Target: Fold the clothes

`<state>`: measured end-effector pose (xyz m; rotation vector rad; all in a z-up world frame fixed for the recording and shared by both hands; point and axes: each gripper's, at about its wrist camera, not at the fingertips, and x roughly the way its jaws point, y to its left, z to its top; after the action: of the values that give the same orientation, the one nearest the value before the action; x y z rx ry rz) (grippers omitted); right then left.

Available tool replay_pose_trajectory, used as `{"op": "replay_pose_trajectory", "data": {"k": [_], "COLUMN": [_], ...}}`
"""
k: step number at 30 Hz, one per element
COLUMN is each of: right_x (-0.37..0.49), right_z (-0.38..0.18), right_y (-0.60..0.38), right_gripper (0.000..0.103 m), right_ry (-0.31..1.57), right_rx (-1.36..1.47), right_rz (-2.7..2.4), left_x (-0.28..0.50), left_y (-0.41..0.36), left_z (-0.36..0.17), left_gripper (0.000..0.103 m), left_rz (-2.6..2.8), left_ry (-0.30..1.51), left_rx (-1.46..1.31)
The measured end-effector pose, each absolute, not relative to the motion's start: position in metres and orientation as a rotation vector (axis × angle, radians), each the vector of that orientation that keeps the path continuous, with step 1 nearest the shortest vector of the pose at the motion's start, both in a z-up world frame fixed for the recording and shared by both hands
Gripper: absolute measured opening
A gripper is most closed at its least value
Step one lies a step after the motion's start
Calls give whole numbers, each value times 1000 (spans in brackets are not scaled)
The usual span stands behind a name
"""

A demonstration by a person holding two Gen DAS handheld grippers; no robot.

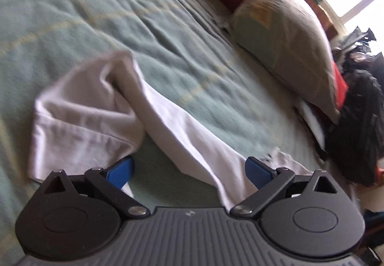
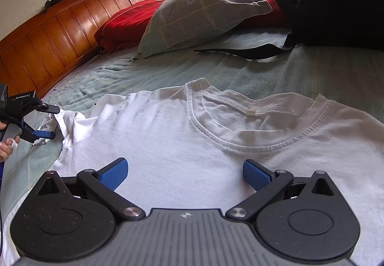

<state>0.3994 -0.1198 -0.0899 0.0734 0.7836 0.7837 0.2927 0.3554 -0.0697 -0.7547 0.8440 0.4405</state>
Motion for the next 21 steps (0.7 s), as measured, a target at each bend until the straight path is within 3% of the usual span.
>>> {"op": "replay_pose_trajectory", "data": {"k": [4, 13, 21], "right_x": [400, 398, 398], "right_z": [-90, -91, -92], "right_y": [-120, -118, -118], "right_gripper": [103, 103, 103], "right_ry": [783, 768, 765], "right_rx": [73, 52, 49], "right_rz": [784, 783, 782], "left_x": [288, 268, 285], "left_y": [388, 480, 448], "left_z": [-69, -58, -29], "left_gripper": [98, 98, 99], "left_rz": [624, 991, 686], "left_ry": [866, 738, 754], "left_rx": [-698, -561, -617]}}
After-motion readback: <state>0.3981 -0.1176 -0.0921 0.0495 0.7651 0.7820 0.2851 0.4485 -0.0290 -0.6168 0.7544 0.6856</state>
